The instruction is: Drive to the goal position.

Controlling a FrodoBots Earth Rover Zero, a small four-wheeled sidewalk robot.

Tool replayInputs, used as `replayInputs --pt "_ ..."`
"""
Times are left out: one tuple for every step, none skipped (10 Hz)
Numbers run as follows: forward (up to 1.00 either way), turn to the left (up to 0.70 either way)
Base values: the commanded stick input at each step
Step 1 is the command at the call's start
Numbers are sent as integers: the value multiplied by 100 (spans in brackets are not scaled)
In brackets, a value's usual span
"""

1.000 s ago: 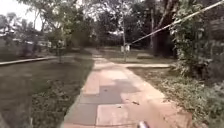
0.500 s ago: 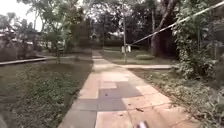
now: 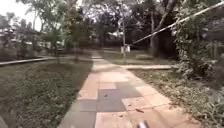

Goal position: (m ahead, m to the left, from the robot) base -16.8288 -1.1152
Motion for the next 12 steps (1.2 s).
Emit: replayInputs --pt "0 -98" --pt "0 -98" --pt "0 -98" --pt "0 -98" --pt "0 -98" --pt "0 -98" --pt "0 -98" --pt "0 -98" --pt "0 -98" --pt "0 -98" --pt "0 -98" --pt "0 -98"
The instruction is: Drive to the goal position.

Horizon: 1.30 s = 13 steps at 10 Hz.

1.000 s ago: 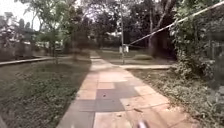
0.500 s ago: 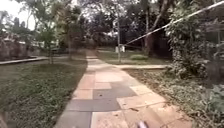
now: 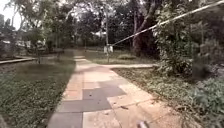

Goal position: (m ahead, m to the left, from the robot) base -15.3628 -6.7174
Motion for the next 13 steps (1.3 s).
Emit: replayInputs --pt "0 -98" --pt "0 -98" --pt "0 -98" --pt "0 -98" --pt "0 -98" --pt "0 -98" --pt "0 -98" --pt "0 -98" --pt "0 -98" --pt "0 -98" --pt "0 -98" --pt "0 -98" --pt "0 -98"
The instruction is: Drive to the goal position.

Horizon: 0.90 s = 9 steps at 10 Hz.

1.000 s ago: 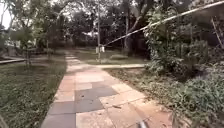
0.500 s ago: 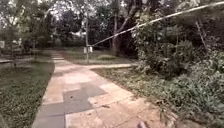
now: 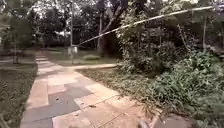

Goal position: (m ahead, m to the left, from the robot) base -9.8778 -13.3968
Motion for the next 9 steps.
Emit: replayInputs --pt "0 -98" --pt "0 -98" --pt "0 -98" --pt "0 -98" --pt "0 -98" --pt "0 -98" --pt "0 -98" --pt "0 -98" --pt "0 -98"
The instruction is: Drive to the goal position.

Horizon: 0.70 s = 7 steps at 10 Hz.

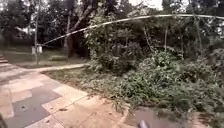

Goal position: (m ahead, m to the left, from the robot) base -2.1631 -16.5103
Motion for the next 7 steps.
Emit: replayInputs --pt "0 -98" --pt "0 -98" --pt "0 -98" --pt "0 -98" --pt "0 -98" --pt "0 -98" --pt "0 -98"
